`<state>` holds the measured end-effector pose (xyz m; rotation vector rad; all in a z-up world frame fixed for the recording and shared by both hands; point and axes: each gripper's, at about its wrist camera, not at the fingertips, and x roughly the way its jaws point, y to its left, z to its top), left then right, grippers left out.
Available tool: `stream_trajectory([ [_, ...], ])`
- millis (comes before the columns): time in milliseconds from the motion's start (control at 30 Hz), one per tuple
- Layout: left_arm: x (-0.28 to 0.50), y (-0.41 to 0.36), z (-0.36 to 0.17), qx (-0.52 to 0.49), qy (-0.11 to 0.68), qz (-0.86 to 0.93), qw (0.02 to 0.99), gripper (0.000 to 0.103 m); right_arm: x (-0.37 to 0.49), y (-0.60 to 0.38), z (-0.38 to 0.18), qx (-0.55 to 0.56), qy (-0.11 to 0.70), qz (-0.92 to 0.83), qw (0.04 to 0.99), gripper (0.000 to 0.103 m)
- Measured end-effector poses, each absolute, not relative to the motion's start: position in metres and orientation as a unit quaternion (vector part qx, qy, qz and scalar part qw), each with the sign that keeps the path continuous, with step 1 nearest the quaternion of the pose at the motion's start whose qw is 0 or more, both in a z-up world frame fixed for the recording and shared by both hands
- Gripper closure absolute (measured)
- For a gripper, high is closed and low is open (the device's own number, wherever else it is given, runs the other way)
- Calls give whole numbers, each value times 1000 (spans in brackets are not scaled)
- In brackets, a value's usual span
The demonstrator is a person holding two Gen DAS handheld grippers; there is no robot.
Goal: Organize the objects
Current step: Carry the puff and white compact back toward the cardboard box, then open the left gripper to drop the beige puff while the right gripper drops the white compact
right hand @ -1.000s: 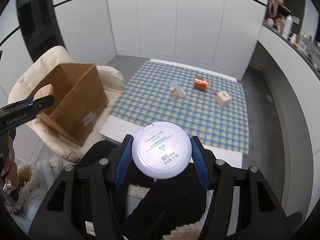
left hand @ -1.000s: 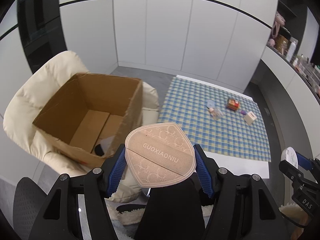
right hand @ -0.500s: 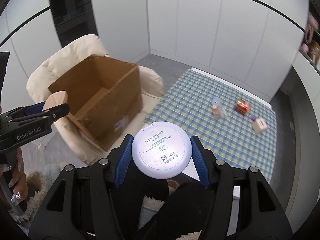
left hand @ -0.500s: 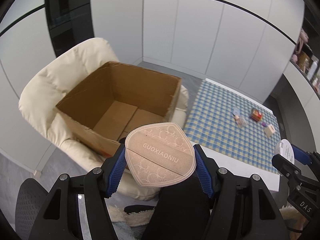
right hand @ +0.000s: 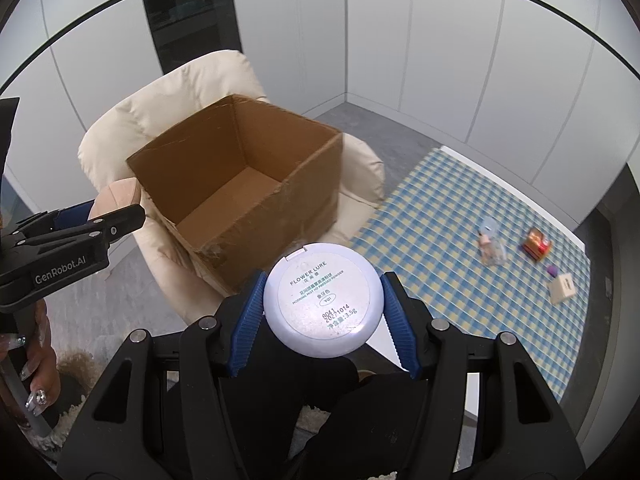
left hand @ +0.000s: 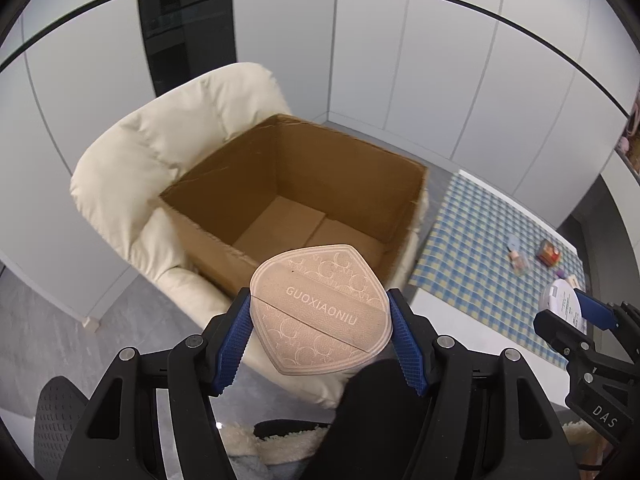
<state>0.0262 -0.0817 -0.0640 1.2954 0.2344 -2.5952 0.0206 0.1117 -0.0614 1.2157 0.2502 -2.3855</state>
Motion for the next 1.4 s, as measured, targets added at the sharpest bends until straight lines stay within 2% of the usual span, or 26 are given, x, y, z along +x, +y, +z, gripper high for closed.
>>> stream_trajectory([
  [367, 18, -114, -75, 449, 95, -875, 152, 37, -2, 54, -70, 436, 113, -848, 280, 43],
  [933, -40, -140, -91, 444, 112, -873, 169, 37, -53, -10, -82, 428, 156, -836, 307, 43],
  [1400, -89, -171, -115, 450, 162, -854, 205, 37, -111, -61, -107, 437, 182, -820, 320, 43],
])
